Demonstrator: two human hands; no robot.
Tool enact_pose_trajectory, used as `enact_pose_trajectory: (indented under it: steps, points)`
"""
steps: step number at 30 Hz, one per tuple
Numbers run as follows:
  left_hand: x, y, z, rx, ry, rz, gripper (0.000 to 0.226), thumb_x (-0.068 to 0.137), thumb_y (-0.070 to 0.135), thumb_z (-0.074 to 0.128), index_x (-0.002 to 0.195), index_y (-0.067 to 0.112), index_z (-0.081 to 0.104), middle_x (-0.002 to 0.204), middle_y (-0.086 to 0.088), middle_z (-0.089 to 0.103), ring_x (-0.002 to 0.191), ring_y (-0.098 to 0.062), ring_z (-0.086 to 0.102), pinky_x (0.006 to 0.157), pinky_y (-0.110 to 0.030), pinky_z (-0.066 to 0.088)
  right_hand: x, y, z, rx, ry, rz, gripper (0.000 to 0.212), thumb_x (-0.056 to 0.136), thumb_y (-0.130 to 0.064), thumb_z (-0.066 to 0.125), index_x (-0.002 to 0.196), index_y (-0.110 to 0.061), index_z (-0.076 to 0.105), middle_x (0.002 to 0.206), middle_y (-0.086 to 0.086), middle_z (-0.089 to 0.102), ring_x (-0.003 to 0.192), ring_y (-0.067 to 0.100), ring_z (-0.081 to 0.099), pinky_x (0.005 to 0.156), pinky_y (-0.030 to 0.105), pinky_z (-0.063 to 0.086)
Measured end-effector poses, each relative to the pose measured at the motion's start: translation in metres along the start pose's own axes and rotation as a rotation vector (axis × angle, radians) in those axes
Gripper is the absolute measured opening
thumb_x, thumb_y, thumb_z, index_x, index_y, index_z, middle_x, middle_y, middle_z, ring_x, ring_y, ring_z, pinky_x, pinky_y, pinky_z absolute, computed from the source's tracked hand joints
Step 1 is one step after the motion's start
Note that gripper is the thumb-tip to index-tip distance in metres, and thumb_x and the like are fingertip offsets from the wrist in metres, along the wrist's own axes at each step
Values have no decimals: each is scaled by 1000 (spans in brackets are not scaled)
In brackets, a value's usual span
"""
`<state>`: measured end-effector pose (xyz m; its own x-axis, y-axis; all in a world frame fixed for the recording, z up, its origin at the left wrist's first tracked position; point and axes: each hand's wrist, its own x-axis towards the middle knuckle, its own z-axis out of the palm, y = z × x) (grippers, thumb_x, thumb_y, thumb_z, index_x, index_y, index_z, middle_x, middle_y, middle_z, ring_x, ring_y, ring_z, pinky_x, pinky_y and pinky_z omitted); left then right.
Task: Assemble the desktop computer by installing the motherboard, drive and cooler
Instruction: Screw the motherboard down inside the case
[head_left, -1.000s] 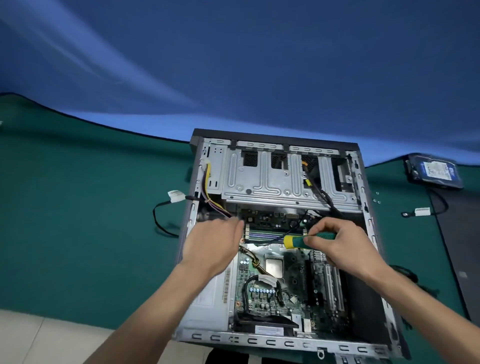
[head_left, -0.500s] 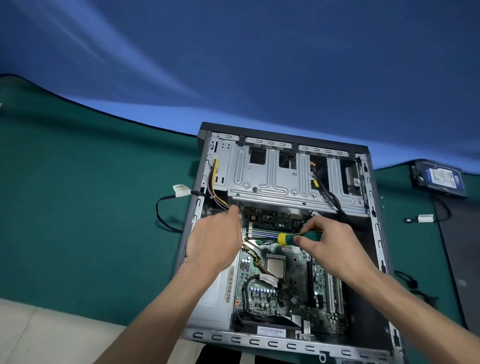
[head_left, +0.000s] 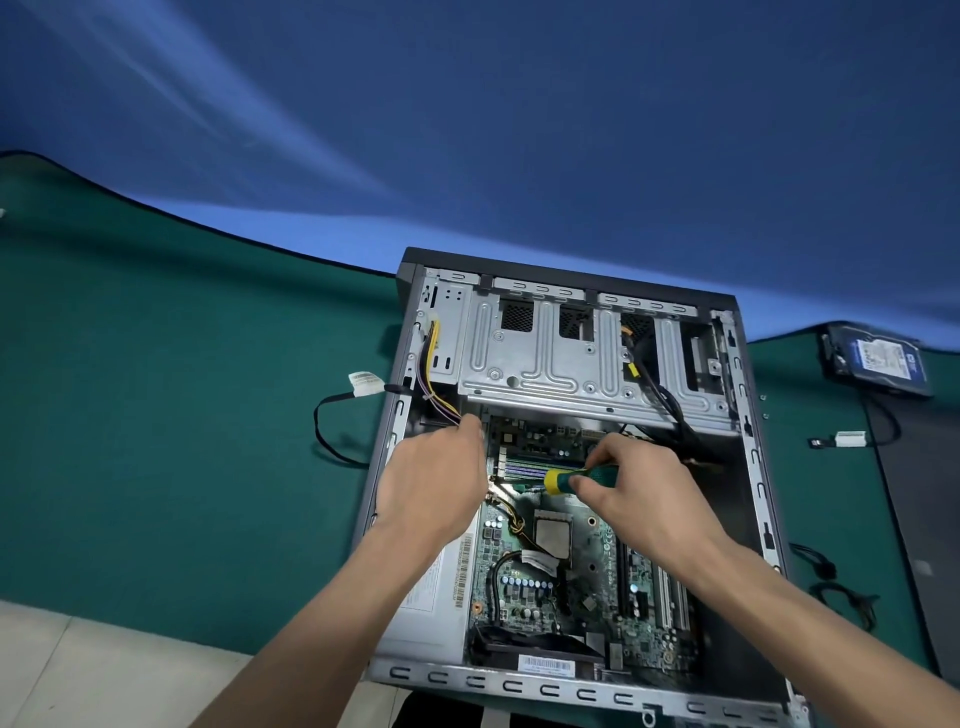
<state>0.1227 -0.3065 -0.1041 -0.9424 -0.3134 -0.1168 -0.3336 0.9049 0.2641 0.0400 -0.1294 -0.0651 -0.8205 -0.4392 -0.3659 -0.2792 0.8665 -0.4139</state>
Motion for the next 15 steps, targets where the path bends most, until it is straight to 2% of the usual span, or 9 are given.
enact_pose_trajectory:
  steps: [7,11,15]
  points:
    - [1,-1,0,-23,7,-2,28,99,23,24,90,17,50,64,4,52,55,-23,49,58,-33,44,-4,-1,-2,-28,15,-15,20,84,-40,65,93,-24,58,73,-12,56,55,1,51,44,16,27]
    - [0,0,0,-25,19,-3,29,98,24,25,89,16,52,63,4,52,56,-23,48,55,-32,37,-8,3,-6,51,24,-9,15,82,-37,68,84,-27,56,56,-8,59,44,-5,53,37,11,31]
    - [2,1,1,-28,14,-22,29,96,25,30,97,20,58,77,3,66,66,-22,59,60,-32,41,-15,10,-10,97,30,14,17,80,-36,69,77,-30,54,56,-6,61,41,0,51,37,13,31]
